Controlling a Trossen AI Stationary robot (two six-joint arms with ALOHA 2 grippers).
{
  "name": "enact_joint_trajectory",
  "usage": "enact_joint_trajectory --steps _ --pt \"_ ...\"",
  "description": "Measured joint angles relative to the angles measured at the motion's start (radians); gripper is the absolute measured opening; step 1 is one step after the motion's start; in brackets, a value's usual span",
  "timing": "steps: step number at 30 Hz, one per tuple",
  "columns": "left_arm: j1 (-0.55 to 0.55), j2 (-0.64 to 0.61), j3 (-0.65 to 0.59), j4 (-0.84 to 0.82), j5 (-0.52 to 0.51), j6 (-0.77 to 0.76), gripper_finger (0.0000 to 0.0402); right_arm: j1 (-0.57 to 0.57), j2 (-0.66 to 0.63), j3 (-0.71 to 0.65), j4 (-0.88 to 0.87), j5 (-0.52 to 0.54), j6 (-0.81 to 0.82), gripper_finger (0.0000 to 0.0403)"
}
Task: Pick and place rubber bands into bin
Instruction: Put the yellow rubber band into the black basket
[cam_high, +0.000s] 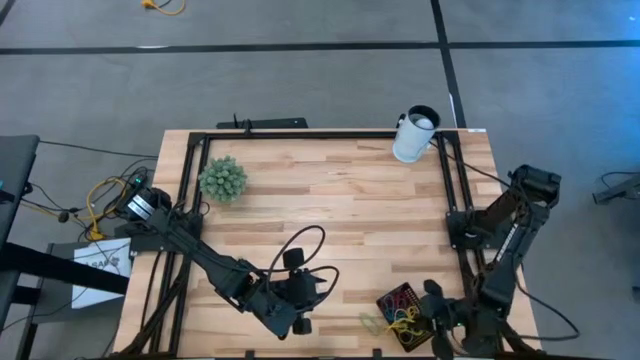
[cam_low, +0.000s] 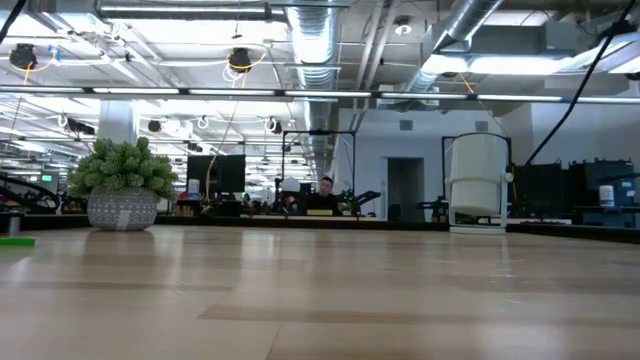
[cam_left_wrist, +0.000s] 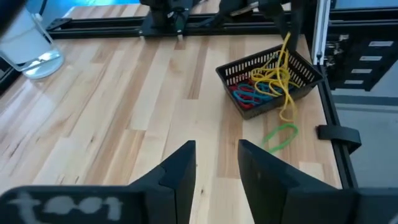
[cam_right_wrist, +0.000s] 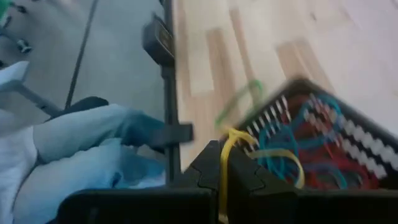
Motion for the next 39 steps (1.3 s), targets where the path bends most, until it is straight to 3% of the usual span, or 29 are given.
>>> enact_joint_trajectory --steps 10,18,24,31,39 --pt "0.000 0.000 0.000 0.000 0.005 -0.001 0.0111 0.093 -0.121 0.000 -0.254 0.063 0.244 0.0000" --pt "0.000 0.000 0.000 -0.010 0.006 -0.001 0.0111 0.134 -0.094 0.000 -0.218 0.024 0.269 0.0000" --pt "0.000 0.001 0.000 -0.031 0.006 -0.001 0.0111 0.126 -0.002 0.000 -0.203 -0.135 0.368 0.0000" --pt "0.000 0.001 0.000 -0.030 0.006 -0.001 0.0111 0.062 0.047 -0.001 -0.202 -0.231 0.365 0.0028" --pt "0.001 0.001 0.000 -0.030 0.006 -0.004 0.0111 -0.043 0.013 0.000 -0.188 -0.277 0.211 0.0066"
